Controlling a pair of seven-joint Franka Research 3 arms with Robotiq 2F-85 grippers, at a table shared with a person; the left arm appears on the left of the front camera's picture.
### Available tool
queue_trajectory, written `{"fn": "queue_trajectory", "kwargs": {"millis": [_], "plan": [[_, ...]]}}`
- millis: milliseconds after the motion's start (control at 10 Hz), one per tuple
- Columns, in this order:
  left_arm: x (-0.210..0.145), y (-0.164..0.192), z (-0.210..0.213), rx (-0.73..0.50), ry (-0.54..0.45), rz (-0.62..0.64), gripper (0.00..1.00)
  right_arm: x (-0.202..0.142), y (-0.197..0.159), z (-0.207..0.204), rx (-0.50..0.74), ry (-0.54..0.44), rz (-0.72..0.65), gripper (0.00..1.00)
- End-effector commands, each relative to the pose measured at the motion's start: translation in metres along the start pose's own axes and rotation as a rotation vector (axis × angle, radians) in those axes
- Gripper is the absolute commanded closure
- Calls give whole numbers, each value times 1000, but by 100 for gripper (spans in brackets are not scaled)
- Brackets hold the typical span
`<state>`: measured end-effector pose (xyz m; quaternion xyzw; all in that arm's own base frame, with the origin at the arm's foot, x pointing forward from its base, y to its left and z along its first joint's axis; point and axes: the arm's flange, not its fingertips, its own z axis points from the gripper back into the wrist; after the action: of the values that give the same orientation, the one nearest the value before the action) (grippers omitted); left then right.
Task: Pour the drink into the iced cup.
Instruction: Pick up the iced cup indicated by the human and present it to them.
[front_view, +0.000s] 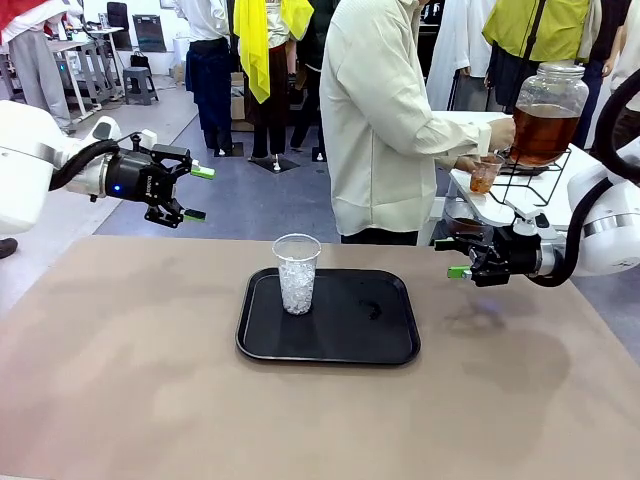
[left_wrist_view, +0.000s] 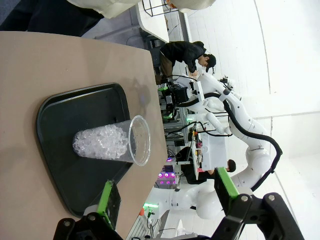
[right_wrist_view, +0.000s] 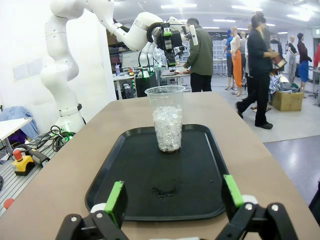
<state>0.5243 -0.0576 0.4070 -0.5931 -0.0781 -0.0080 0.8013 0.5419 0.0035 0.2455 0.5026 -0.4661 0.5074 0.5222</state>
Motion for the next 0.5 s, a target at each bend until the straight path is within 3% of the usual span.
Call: {"fn": "queue_trajectory", "kwargs": {"millis": [0,400], "plan": [[0,-1,0,-1,0,-4,0,3,0,-2,2,3,-4,0],[0,-1,0,-1,0,-4,0,3,0,-2,2,3,-4,0]]}}
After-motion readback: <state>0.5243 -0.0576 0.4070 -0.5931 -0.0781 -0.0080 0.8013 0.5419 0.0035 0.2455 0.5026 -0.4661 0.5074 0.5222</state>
